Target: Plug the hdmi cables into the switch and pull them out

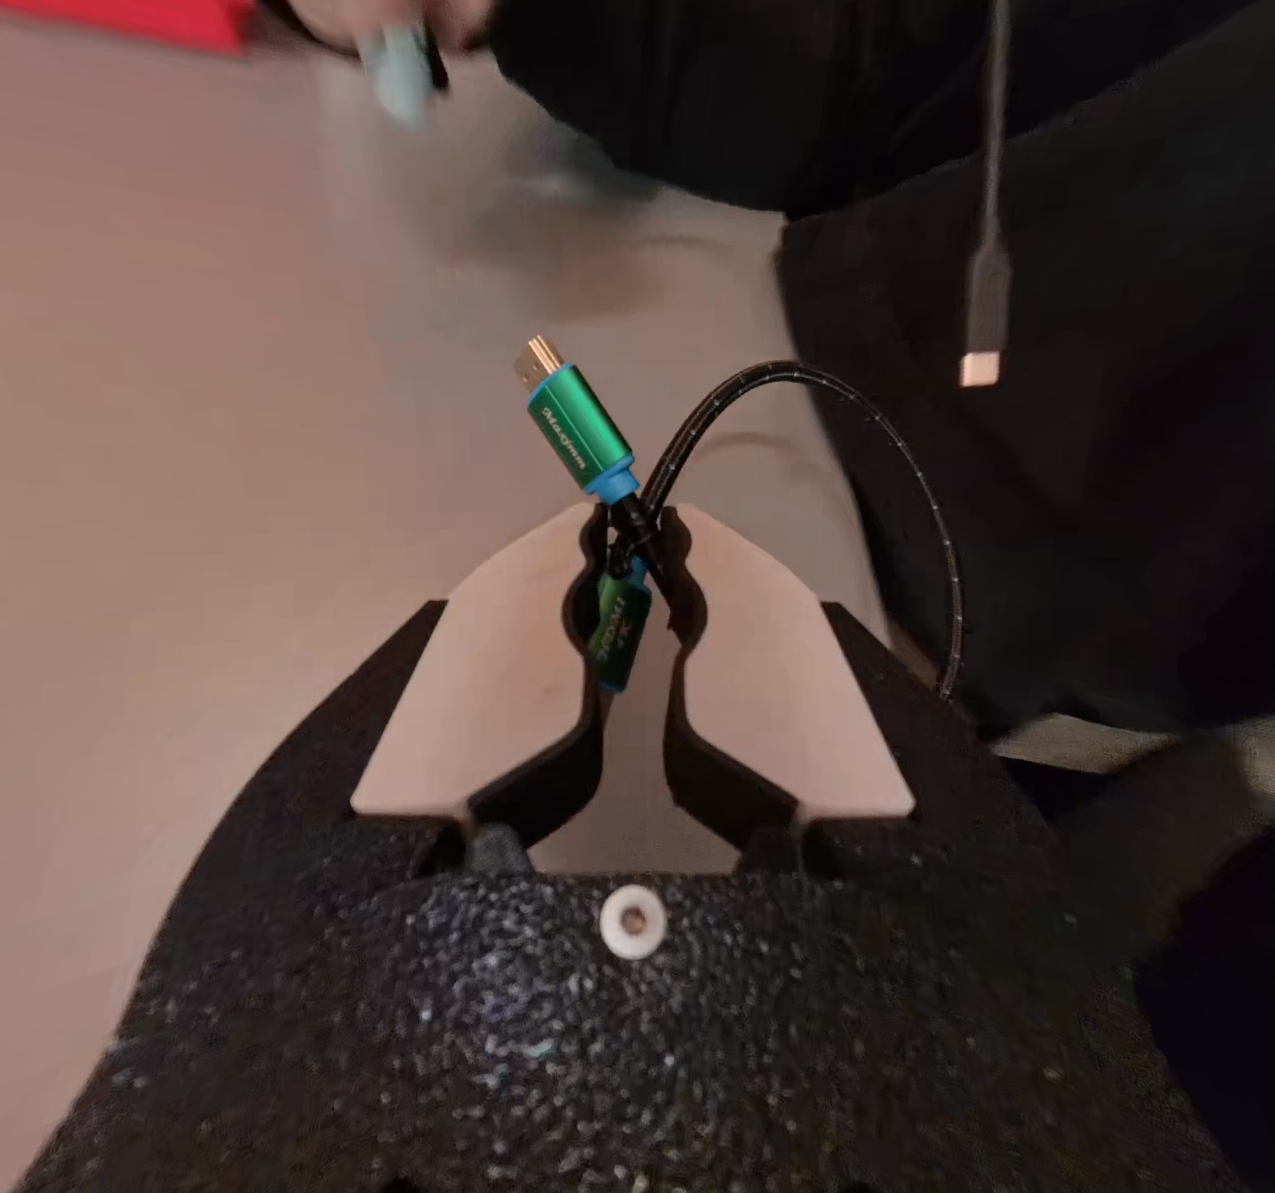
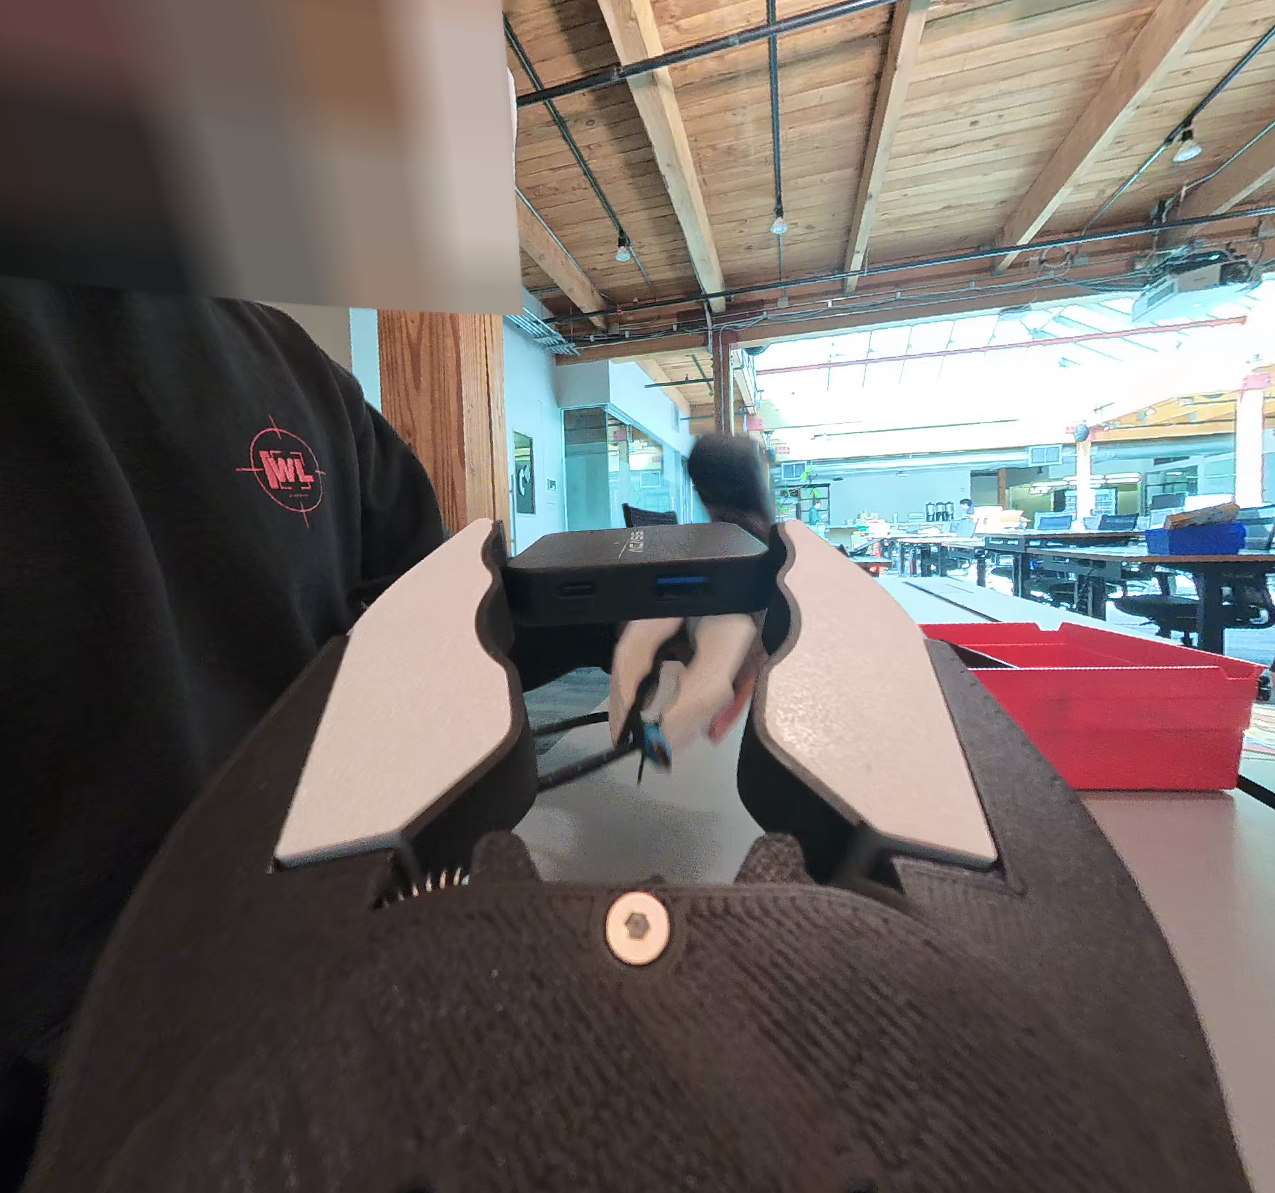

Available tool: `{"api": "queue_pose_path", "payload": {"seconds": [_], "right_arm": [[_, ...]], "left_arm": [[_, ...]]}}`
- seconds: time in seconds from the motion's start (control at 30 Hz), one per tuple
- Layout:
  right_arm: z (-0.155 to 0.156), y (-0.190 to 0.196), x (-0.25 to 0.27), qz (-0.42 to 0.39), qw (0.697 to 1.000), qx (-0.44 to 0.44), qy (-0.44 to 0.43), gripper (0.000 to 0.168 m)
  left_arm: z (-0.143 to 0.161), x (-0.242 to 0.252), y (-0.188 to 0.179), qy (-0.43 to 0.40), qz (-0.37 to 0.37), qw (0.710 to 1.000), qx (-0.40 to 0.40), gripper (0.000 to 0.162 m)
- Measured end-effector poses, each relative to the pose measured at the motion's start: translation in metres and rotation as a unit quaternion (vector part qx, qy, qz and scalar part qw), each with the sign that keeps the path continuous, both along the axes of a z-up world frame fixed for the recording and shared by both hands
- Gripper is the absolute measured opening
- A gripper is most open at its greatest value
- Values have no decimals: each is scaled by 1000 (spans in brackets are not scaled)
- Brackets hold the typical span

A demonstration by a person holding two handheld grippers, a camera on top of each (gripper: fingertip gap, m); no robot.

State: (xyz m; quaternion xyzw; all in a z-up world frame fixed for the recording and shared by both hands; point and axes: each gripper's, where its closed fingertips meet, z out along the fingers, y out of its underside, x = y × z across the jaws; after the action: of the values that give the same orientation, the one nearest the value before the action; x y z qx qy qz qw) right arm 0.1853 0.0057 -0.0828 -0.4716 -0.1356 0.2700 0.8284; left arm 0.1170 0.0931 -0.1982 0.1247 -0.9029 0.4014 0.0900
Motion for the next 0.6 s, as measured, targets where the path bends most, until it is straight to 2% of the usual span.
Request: {"api": "queue_pose_path", "payload": {"seconds": [0.07,0.13,0.2,0.3,0.37,0.43,0.53,0.6], "right_arm": [[-1,2,-1,-2,1000,-2,-1,72],[-1,1,0,0,1000,-2,1,73],[0,0,1,-1,1000,0,3,73],[1,0,3,-2,1000,-2,4,73],[2,0,3,-1,1000,-2,5,73],[2,0,2,-2,1000,-5,2,73],[4,-1,1,-2,1000,-4,-2,73],[6,-1,1,-2,1000,-4,-1,73]], "left_arm": [[-21,-1,5,85,1,996,-9,15],[-43,3,8,116,4,993,2,15],[-61,13,9,98,23,995,25,15],[-76,28,10,26,35,997,67,19],[-73,36,13,-25,47,995,84,23],[-63,48,22,-80,88,988,100,55],[-38,50,35,-139,134,976,104,54],[-29,39,41,-142,165,970,107,47]]}}
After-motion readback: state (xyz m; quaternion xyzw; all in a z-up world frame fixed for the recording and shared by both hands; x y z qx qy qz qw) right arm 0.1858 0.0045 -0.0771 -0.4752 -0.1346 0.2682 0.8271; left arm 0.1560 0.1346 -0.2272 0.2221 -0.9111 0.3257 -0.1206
